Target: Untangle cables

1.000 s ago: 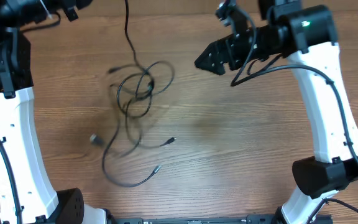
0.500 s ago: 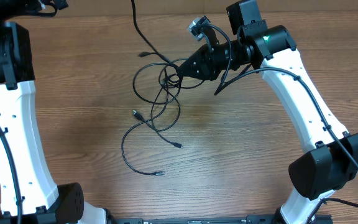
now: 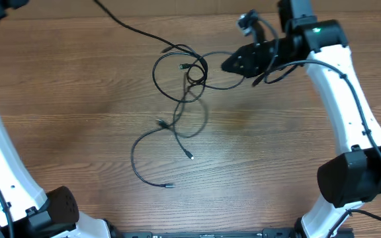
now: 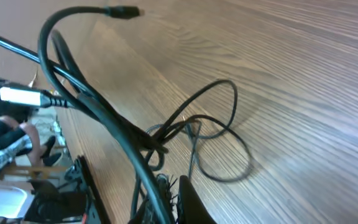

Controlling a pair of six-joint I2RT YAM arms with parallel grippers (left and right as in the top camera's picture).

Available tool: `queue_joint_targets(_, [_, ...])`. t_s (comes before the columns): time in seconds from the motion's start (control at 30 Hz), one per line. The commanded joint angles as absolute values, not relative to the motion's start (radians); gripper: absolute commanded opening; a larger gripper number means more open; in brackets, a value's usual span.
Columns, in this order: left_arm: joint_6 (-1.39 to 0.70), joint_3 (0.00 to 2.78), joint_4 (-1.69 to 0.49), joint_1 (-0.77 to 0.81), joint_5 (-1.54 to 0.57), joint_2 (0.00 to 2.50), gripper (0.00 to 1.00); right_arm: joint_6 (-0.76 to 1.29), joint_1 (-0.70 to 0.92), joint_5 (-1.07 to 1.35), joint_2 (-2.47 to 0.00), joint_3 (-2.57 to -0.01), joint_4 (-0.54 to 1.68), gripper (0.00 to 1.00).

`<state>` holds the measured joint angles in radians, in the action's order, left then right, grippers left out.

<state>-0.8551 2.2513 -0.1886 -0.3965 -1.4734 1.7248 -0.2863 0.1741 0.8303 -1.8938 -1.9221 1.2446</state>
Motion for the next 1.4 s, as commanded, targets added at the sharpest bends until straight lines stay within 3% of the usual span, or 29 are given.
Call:
queue_joint_targets(0.0, [-0.777, 2.260, -0.204, -0.397, -1.583, 1.728, 0.11, -0.349, 0.196, 0.835, -1.880, -2.035, 1.309, 0.04])
queue_joint_targets(0.07, [-0.682, 2.260, -0.265, -0.373, -1.583, 1.728, 0.27, -0.349, 0.217, 0.835, -1.879, -2.121, 1.370, 0.04])
queue_joint_targets(0.13, [-0.591, 2.260, -0.348, -0.360, -1.583, 1.731, 0.59, -0.349, 0.234, 0.835, -1.879, -2.185, 1.414, 0.04])
queue_joint_targets(0.17, [-0.538, 2.260, -0.403, -0.352, -1.583, 1.734, 0.62, -0.349, 0.244, 0.833, -1.879, -2.224, 1.436, 0.04])
queue_joint_targets(0.47, [-0.133, 2.260, -0.881, -0.249, -1.512, 1.765, 0.61, -0.188, 0.292, 0.812, -1.879, -2.481, 1.480, 0.04])
queue_joint_targets(0.7, [0.160, 2.260, -1.327, -0.098, -0.974, 1.771, 0.76, -0.164, 0.293, 0.813, -1.879, -2.540, 1.479, 0.04])
queue_joint_targets(0.93, [0.237, 2.260, -1.412, 0.083, -0.662, 1.813, 0.79, -0.162, 0.306, 0.886, -1.879, -2.541, 1.476, 0.04])
queue_joint_targets(1.37, [0.591, 2.259, -1.452, 0.139, -0.640, 1.859, 0.83, -0.078, 0.308, 1.097, -1.879, -2.666, 1.517, 0.04])
